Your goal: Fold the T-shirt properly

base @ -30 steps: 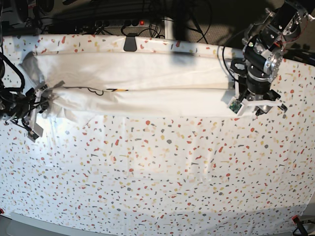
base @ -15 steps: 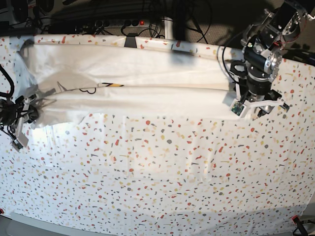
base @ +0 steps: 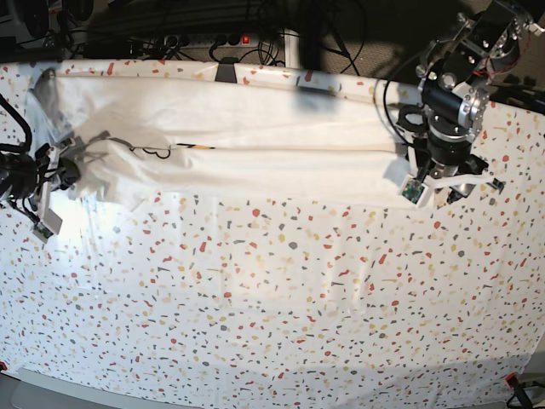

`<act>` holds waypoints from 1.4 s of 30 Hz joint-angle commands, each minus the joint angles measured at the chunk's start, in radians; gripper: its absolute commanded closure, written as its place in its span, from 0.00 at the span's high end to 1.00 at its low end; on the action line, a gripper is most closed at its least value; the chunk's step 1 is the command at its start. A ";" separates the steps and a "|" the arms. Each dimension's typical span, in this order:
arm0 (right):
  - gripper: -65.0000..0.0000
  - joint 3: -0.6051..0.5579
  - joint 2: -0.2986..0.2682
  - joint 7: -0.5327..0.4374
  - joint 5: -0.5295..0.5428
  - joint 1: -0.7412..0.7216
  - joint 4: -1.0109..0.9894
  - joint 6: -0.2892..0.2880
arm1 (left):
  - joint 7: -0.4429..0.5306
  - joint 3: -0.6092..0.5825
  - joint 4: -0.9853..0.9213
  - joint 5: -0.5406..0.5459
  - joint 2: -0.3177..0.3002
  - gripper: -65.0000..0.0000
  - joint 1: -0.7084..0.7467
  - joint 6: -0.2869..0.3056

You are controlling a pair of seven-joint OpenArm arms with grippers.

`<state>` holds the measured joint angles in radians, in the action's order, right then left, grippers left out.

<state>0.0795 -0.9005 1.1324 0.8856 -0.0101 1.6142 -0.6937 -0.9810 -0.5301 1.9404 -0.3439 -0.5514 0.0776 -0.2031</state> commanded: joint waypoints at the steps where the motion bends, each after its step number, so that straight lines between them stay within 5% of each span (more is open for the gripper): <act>1: 0.00 0.016 -0.030 -0.006 0.003 -0.003 0.031 -0.004 | 0.005 0.007 0.020 -0.023 -0.011 0.35 -0.011 -0.010; 11: 0.00 0.019 -0.121 -0.003 -0.146 0.130 0.084 -0.004 | -0.059 0.007 0.020 0.016 -0.011 0.35 -0.005 -0.010; 26: 0.00 0.019 -0.122 0.010 -0.149 0.161 0.083 -0.004 | 0.017 0.007 0.020 0.192 0.029 0.35 0.072 0.035; 32: 0.51 0.019 -0.122 0.177 -0.023 0.161 0.083 -0.004 | 0.017 0.007 0.020 0.189 0.082 0.35 0.071 0.035; 39: 0.54 0.019 -0.122 0.166 0.140 0.098 0.084 -0.004 | 0.018 0.005 0.020 0.189 0.094 0.35 0.069 0.035; 42: 0.54 0.019 -0.110 0.095 0.089 0.017 0.082 -0.004 | 0.018 0.005 0.020 0.188 0.094 0.35 0.069 0.035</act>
<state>0.0860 -0.9855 1.2285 0.9699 0.0238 1.6878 -0.6941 -0.9756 -0.5301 1.9404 -0.1406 -0.4500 0.1551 -0.1581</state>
